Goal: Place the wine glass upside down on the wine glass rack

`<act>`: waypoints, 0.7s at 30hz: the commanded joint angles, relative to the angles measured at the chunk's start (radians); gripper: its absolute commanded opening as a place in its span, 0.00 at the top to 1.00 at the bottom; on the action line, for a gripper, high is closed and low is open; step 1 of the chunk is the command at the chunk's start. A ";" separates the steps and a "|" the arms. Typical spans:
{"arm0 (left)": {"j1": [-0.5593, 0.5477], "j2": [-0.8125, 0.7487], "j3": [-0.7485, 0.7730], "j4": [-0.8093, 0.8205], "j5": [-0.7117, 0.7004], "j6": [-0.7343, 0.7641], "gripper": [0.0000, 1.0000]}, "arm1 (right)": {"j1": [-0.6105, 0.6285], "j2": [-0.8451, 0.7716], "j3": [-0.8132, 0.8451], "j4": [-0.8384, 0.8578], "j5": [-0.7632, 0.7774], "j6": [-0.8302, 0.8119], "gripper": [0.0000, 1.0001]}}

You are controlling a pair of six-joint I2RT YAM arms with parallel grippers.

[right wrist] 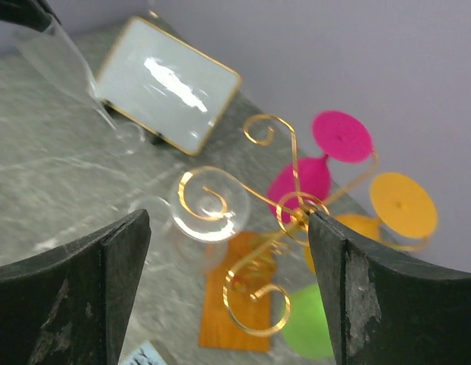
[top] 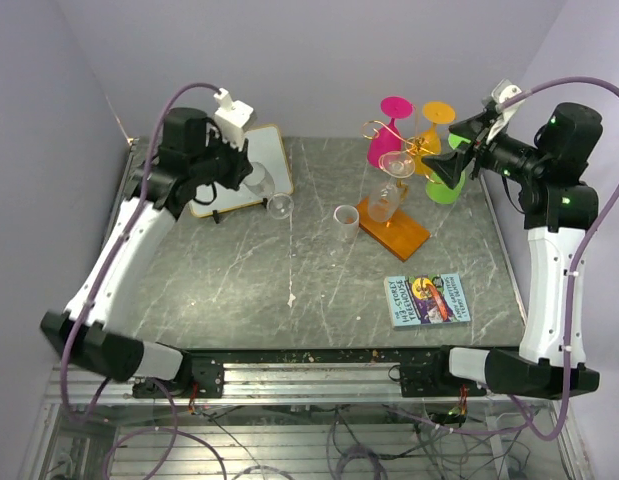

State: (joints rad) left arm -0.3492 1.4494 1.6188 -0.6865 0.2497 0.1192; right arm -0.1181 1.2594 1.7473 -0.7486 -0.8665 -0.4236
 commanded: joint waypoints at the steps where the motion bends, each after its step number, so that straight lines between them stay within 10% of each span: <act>1: 0.015 -0.155 -0.105 0.132 0.094 -0.009 0.93 | 0.016 0.015 -0.065 0.235 -0.191 0.304 0.18; 21: 0.019 -0.334 0.139 -0.001 0.186 0.207 0.93 | 0.516 0.322 0.001 0.393 0.043 0.601 0.26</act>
State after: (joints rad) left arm -0.3355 1.1484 1.6970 -0.6559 0.3904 0.2295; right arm 0.3431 1.5421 1.7103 -0.3851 -0.8875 0.1043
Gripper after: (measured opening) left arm 0.158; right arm 0.743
